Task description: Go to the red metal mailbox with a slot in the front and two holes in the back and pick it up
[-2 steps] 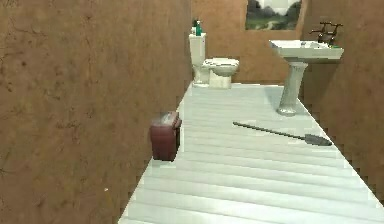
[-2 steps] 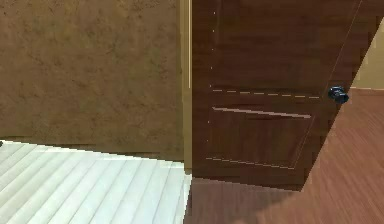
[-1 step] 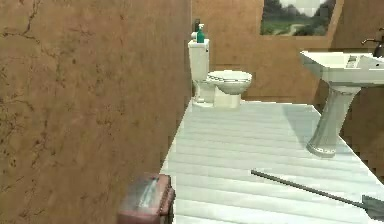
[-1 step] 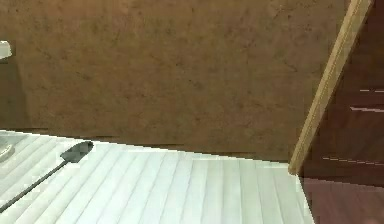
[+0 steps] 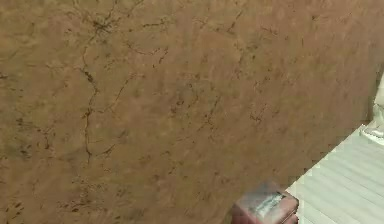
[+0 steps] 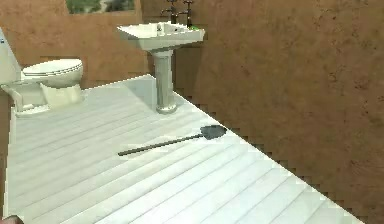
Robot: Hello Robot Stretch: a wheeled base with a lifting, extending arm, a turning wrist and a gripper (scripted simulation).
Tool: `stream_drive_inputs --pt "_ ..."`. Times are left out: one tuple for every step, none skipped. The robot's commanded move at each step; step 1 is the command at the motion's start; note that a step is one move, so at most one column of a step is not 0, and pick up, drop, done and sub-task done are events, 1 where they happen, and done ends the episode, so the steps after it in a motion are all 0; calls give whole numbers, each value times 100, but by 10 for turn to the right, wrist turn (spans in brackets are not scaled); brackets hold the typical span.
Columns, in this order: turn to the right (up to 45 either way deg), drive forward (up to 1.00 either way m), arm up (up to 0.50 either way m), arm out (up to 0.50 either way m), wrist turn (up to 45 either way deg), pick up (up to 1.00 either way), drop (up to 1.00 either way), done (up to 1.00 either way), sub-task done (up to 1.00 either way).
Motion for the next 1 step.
stream_drive_inputs --pt "-450 0 0 0 0 0 0 0 0"
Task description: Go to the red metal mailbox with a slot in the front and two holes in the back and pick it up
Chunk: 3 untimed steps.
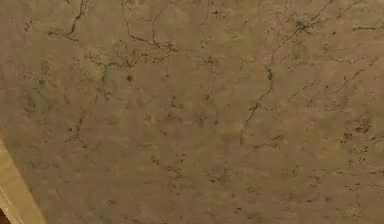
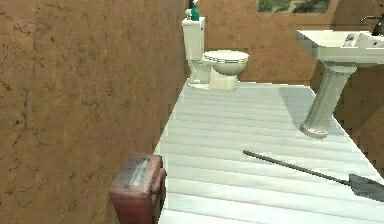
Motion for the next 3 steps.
stream_drive_inputs --pt "-150 0 0 0 0 0 0 0 0" --pt "0 0 8 0 0 0 0 0 0" --pt "0 0 0 44 0 0 0 0 0"
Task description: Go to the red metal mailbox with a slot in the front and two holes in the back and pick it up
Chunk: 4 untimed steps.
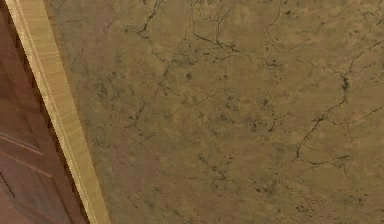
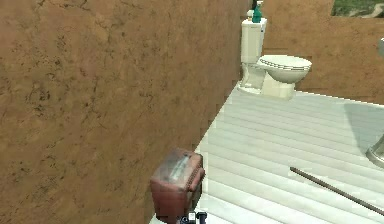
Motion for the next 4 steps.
stream_drive_inputs --pt "0 0 0 0 450 0 0 0 0" --pt "0 0 0 0 450 0 0 0 0" --pt "0 0 0 0 450 0 0 0 0" --pt "0 0 0 0 390 0 0 0 0"
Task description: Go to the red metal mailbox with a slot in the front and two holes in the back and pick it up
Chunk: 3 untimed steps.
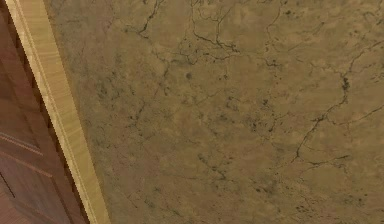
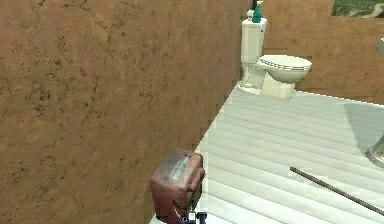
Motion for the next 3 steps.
stream_drive_inputs --pt "0 0 0 0 0 100 0 0 0" --pt "0 0 10 0 0 0 0 0 0" --pt "0 0 0 0 0 0 0 100 0"
